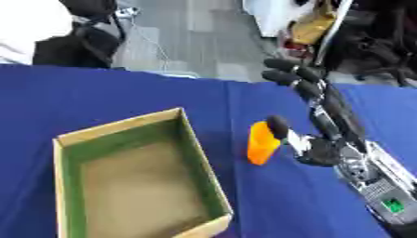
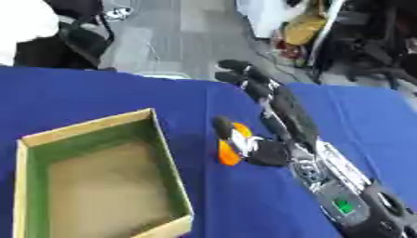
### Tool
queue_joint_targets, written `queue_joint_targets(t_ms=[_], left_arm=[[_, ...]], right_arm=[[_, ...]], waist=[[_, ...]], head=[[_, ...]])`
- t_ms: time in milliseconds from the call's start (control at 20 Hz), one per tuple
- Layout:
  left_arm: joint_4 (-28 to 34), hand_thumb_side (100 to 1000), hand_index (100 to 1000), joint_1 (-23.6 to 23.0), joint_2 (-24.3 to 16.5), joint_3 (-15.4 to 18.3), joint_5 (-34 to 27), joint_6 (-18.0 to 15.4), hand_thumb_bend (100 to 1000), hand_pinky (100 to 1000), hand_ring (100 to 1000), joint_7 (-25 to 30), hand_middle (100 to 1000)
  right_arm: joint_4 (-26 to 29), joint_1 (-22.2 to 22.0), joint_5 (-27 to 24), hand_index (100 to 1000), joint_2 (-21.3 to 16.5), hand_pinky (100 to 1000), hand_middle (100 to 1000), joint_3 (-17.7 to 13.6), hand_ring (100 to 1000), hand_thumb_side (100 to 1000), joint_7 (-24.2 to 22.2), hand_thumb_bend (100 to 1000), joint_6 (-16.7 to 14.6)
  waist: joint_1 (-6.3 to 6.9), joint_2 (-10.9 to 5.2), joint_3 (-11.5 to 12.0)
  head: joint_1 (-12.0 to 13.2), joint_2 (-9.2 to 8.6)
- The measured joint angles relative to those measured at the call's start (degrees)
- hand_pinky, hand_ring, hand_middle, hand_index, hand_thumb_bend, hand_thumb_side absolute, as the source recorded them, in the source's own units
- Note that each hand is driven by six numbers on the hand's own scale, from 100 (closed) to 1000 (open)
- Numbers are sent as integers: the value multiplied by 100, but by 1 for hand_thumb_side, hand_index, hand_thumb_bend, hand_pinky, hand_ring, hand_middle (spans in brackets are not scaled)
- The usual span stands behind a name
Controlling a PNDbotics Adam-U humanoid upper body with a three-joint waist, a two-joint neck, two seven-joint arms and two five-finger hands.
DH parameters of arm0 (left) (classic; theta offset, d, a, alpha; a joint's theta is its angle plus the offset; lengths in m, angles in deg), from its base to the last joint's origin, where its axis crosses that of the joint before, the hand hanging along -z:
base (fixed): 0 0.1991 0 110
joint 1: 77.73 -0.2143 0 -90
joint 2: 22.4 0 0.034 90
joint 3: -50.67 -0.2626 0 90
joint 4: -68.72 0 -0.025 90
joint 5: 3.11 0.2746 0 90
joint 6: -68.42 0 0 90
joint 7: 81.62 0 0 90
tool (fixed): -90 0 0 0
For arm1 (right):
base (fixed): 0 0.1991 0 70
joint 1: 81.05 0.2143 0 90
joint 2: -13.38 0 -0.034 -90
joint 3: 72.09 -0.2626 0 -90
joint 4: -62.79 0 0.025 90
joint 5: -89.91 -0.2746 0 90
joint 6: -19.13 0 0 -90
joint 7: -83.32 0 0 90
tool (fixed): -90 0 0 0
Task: Pick up objects on the table and place them in the box.
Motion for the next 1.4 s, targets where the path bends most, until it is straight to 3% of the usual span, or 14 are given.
queue_joint_targets(t_ms=[800,1100,1150,1200,1250,1400], left_arm=[[0,860,801,-1,-44,-6,67,-26,176,992,854,-50,881],[0,862,801,0,-44,-43,95,-30,176,992,854,-47,880],[0,863,801,2,-44,-55,95,-32,176,992,853,-45,879],[0,863,801,3,-44,-69,95,-34,176,992,853,-42,879],[0,864,801,5,-44,-70,95,-37,176,991,853,-37,879],[0,865,801,20,-44,-73,95,-42,177,991,852,-28,879]], right_arm=[[0,35,37,880,-101,729,885,32,804,1000,-163,379,97],[0,46,181,901,-309,735,902,76,812,1000,-437,421,567],[0,46,194,920,-323,732,911,92,815,1000,-486,472,658],[0,46,199,922,-328,732,909,107,814,1000,-534,444,744],[0,47,201,918,-328,723,904,116,810,1000,-575,529,818],[-17,64,209,916,-330,738,904,147,813,1000,-602,557,959]], waist=[[-21,-53,-2],[-39,-55,20],[-39,-55,32],[-41,-55,38],[-46,-55,38],[-69,-55,65]], head=[[0,0],[-1,0],[-1,0],[-2,0],[-2,0],[-3,0]])
